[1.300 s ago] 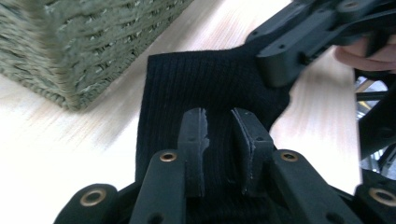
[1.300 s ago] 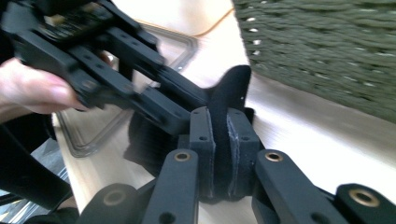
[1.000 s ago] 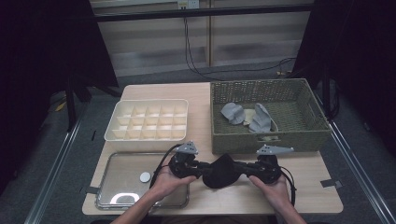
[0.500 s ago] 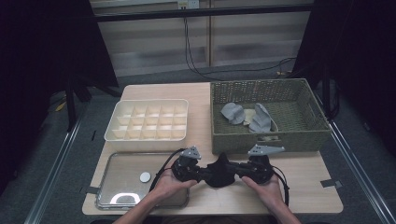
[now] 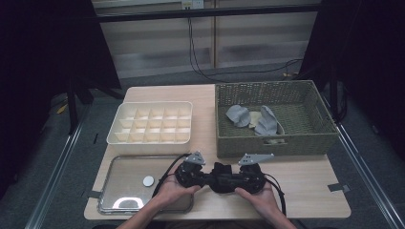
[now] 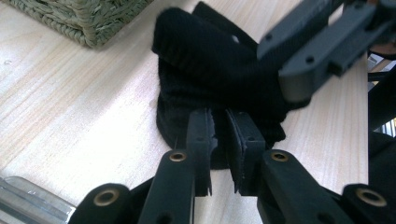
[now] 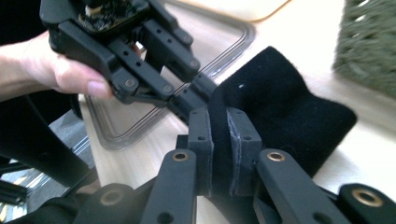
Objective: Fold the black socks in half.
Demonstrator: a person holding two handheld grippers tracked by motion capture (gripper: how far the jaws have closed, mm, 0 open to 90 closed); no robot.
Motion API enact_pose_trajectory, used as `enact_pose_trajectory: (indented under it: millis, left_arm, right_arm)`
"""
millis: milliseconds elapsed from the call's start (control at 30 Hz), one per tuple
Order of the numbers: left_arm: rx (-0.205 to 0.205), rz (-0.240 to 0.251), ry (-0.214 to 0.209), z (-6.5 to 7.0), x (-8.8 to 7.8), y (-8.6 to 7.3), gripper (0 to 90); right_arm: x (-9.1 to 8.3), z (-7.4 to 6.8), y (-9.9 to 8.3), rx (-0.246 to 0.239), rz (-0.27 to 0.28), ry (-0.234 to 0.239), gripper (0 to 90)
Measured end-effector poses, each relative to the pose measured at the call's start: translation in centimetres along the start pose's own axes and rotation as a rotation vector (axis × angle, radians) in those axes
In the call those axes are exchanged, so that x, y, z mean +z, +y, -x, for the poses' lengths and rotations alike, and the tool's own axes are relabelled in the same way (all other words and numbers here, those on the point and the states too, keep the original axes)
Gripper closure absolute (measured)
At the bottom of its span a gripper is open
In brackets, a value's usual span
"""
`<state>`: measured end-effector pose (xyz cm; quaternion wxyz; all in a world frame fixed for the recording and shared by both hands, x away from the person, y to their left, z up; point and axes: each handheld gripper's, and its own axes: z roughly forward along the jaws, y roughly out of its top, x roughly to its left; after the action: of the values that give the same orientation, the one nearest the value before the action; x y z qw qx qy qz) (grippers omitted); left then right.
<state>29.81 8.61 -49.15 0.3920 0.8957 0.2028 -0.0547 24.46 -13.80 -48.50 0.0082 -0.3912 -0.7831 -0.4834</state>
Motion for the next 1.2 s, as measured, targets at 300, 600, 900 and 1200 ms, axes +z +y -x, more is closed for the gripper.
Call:
enact_pose_trajectory:
  millis: [300,600,900,1200]
  left_arm:
    - [-0.012,0.005,0.014,-0.5,-0.8,0.2,78.4]
    - [-0.045,0.115,-0.016,-1.0,-2.4,2.2,58.8]
    - [-0.082,0.046,-0.003,-1.9,0.2,2.3,49.2]
    - [-0.1,-0.009,-0.065,-2.1,0.1,1.3,49.2]
  right_arm:
    - [0.7,-0.4,-0.7,0.005,-0.034,-0.021,82.2]
    - [1.0,-0.6,-0.8,-0.022,-0.047,-0.022,82.4]
    - [1.1,-0.8,-1.0,-0.059,-0.054,-0.013,82.4]
    - [0.7,-1.1,-1.4,-0.101,-0.069,-0.022,82.6]
